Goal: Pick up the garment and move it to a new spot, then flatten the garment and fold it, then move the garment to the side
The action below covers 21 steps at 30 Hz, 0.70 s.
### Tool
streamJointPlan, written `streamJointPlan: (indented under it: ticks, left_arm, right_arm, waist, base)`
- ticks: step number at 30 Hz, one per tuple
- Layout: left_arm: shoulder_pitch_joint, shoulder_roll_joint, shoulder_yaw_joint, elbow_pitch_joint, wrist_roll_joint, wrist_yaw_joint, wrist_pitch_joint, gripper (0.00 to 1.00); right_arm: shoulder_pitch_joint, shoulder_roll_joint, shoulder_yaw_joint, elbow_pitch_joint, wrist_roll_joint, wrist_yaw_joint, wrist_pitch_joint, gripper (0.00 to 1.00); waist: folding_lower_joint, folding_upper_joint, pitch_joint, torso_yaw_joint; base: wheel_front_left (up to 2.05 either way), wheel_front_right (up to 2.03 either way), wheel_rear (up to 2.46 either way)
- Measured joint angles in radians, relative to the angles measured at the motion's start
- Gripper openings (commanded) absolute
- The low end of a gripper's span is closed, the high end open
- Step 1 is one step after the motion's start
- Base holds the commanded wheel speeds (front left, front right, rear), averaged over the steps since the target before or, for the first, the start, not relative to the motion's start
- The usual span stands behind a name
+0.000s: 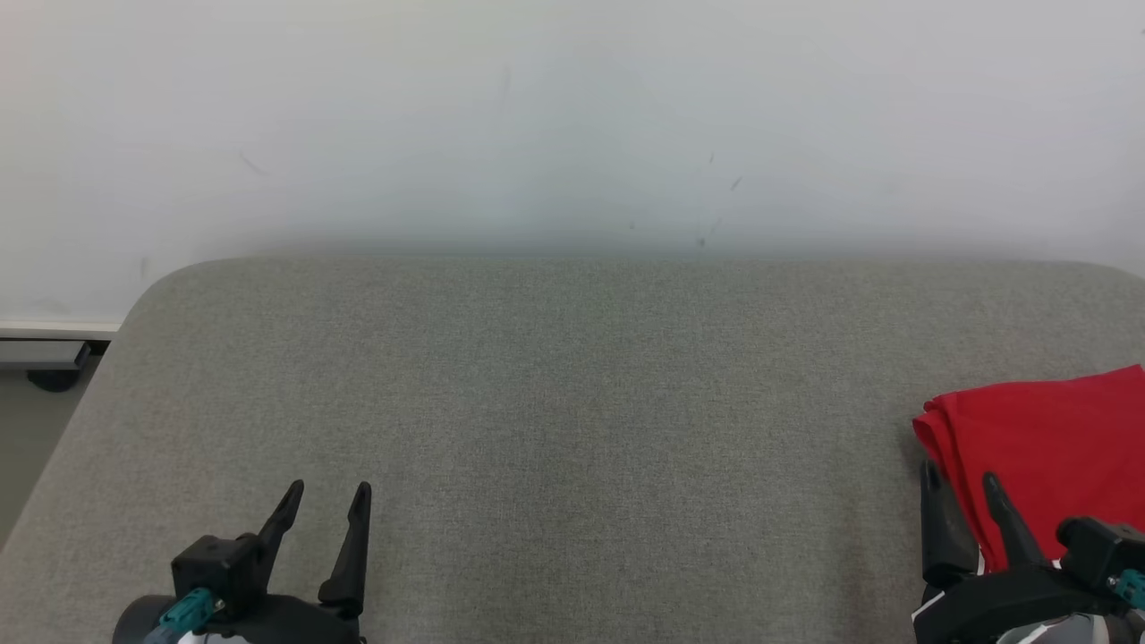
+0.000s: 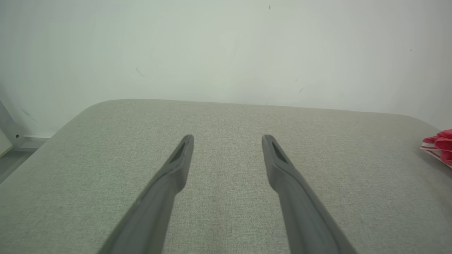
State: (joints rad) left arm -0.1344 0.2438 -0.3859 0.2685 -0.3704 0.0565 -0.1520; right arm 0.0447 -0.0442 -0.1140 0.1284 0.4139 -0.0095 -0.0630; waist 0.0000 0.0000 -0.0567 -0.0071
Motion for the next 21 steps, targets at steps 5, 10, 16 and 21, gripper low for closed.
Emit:
streamJointPlan:
  ticks: [5, 10, 16, 21]
  left_arm:
    - [0.000, -0.012, 0.015, 0.015, -0.010, 0.006, -0.001, 1.00]
    - [0.002, -0.016, 0.007, 0.014, -0.022, -0.013, 0.000, 1.00]
    - [0.004, -0.025, 0.018, 0.031, -0.040, -0.006, 0.007, 1.00]
    - [0.004, -0.027, 0.023, 0.036, -0.043, -0.003, 0.012, 1.00]
  right_arm:
    - [-0.013, 0.000, 0.003, 0.003, 0.001, -0.001, 0.000, 1.00]
    - [-0.013, 0.000, 0.009, 0.006, 0.002, -0.004, 0.000, 1.00]
    - [-0.013, 0.000, 0.012, 0.008, 0.007, -0.008, 0.000, 1.00]
    - [-0.013, 0.000, 0.012, 0.010, 0.007, -0.010, -0.001, 1.00]
  waist:
    - [0.0000, 0.0000, -0.001, 0.001]
    - [0.0000, 0.0000, -0.002, 0.000]
    - [0.0000, 0.0000, -0.002, -0.002]
    - [0.0000, 0.0001, -0.001, -0.003]
  base:
    - [0.00, 0.00, 0.00]
    - [0.00, 0.00, 0.00]
    - [0.00, 0.00, 0.00]
    - [0.00, 0.00, 0.00]
